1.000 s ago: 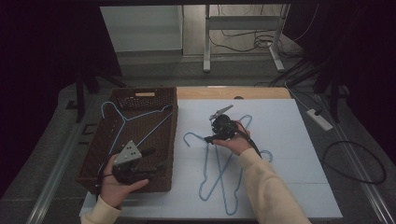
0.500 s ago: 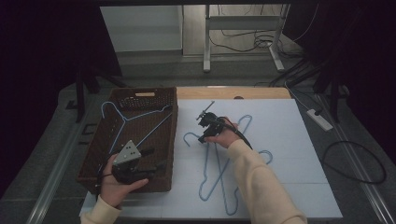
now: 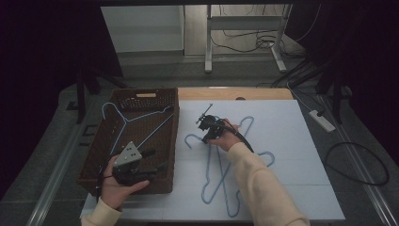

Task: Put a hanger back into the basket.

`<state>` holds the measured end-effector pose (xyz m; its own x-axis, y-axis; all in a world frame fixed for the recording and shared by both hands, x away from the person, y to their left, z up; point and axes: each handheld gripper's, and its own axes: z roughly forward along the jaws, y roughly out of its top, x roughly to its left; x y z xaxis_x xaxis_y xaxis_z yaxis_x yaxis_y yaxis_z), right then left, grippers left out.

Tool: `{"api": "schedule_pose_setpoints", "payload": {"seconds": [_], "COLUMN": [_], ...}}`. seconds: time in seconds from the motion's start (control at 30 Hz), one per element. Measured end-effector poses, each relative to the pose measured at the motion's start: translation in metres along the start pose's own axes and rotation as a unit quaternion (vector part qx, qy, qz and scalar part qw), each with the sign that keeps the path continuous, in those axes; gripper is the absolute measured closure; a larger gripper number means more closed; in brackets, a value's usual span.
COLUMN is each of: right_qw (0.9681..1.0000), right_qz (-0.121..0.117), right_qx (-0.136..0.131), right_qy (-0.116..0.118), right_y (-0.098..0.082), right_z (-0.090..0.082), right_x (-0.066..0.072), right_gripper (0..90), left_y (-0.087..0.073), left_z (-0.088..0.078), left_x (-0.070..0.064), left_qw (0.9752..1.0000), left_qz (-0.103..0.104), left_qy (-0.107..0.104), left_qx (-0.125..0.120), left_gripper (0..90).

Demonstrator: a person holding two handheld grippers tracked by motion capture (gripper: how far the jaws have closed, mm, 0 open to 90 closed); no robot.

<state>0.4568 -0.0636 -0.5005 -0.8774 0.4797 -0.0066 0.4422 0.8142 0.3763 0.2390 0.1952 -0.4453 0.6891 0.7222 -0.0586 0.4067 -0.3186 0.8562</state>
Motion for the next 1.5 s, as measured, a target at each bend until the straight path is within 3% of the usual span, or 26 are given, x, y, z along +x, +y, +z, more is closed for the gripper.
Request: {"api": "schedule_pose_setpoints", "payload": {"seconds": [0.27,0.47,0.57,0.6,0.87,1.5], "right_qw": [0.9989,0.996,0.9941,0.9924,0.99,0.978], "right_qz": [0.017,0.039,0.044,0.059,0.068,0.102], "right_qx": [-0.044,-0.08,-0.098,-0.108,-0.123,-0.182], "right_qy": [-0.001,0.002,-0.012,-0.003,-0.003,-0.003], "right_y": [-0.012,-0.026,-0.035,-0.037,-0.049,-0.077], "right_z": [-0.021,-0.04,-0.052,-0.055,-0.062,-0.085], "right_x": [0.001,0.001,0.003,0.003,0.001,0.012], "right_gripper": [80.7,81.0,85.9,86.1,86.2,86.3], "left_y": [0.0,0.001,0.001,0.001,0.002,0.011], "left_z": [0.001,0.0,0.0,0.0,0.001,0.006], "left_x": [-0.001,-0.001,-0.002,-0.002,-0.003,-0.014], "left_qw": [1.0,1.0,1.0,1.0,1.0,0.9999], "left_qz": [0.0,0.0,0.0,0.0,0.001,0.008], "left_qy": [0.001,0.001,0.002,0.002,0.002,-0.011], "left_qx": [0.001,0.001,0.0,-0.001,0.0,0.005], "left_gripper": [35.0,35.0,35.0,35.0,35.0,34.8]}}
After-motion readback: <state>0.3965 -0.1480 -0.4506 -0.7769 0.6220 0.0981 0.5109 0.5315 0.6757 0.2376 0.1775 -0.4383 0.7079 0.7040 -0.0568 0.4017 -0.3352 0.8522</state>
